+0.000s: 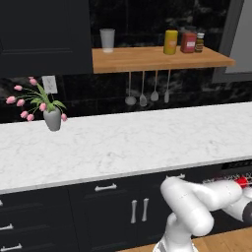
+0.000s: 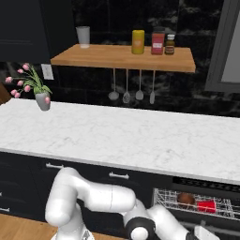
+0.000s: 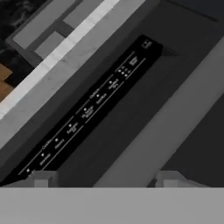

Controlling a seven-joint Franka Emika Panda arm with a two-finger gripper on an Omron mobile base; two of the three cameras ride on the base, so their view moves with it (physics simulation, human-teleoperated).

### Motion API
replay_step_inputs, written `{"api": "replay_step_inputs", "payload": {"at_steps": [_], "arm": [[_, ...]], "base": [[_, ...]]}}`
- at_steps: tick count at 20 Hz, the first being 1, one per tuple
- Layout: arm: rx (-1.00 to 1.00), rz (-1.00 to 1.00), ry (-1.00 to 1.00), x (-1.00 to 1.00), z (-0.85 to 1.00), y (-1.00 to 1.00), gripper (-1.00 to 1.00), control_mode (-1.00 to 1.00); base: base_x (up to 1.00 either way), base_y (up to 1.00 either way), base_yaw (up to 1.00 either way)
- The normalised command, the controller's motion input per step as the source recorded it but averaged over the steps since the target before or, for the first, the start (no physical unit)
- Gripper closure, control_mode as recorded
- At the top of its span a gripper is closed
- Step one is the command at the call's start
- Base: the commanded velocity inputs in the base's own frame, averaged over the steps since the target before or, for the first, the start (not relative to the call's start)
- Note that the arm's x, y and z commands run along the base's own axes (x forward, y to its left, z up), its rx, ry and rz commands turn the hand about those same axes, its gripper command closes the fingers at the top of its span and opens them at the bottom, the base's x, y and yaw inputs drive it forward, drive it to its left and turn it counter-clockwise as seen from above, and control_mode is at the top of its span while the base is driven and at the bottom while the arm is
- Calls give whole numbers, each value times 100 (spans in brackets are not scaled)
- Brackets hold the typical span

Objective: Pick up the cup and bowl from the counter, place them in the dishwasher, and close the dishwasher door.

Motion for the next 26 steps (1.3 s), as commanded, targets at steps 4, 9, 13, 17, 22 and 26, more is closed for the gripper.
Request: {"api": "replay_step_inputs", "payload": {"at_steps": [4, 9, 13, 17, 22, 26], "arm": [[0, 31, 34, 87, 0, -5, -100, -100], [0, 27, 23, 100, -5, -7, -100, -100], [0, 23, 21, 98, -5, 0, -100, -100], [0, 21, 14, 93, -17, 0, -100, -100], [-1, 12, 1, 76, -12, 0, -100, -100], [-4, 0, 0, 74, 0, 13, -100, -100]], "base": [[0, 0, 0], [0, 0, 0], [0, 0, 0], [0, 0, 0], [0, 0, 0], [0, 0, 0]]}}
